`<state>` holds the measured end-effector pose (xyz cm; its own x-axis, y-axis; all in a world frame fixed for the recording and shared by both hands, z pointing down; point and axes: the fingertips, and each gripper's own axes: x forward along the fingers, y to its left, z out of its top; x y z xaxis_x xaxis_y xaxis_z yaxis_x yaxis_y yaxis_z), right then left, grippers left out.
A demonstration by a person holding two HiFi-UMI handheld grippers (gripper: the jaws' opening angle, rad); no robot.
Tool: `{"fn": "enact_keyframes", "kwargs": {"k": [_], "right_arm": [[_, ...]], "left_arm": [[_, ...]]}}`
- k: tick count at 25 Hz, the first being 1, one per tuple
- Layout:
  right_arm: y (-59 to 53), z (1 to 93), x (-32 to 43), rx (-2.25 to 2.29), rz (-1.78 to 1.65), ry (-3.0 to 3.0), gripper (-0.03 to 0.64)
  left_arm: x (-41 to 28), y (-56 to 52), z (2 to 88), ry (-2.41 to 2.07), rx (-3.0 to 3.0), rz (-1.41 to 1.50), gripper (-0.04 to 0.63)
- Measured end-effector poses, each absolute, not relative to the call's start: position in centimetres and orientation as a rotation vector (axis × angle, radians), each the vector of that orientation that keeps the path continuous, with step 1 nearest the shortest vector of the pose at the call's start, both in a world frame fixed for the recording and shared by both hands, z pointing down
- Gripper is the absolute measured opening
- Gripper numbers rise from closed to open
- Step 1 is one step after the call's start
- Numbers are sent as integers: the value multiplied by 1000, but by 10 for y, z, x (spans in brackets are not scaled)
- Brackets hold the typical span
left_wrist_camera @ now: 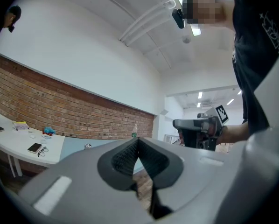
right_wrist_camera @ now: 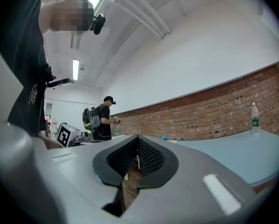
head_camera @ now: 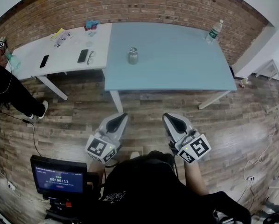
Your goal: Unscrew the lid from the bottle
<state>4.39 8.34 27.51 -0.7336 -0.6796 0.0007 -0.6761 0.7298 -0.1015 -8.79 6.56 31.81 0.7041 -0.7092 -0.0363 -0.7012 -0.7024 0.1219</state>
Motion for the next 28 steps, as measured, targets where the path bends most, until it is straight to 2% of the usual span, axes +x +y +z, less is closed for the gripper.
{"fn": "enact_keyframes", "kwargs": {"k": [28], "right_arm": [[86,275,44,-1131,-163,2885,2]], "left_arm": [[-82,65,310,-1121,2823,-123,-2]]}}
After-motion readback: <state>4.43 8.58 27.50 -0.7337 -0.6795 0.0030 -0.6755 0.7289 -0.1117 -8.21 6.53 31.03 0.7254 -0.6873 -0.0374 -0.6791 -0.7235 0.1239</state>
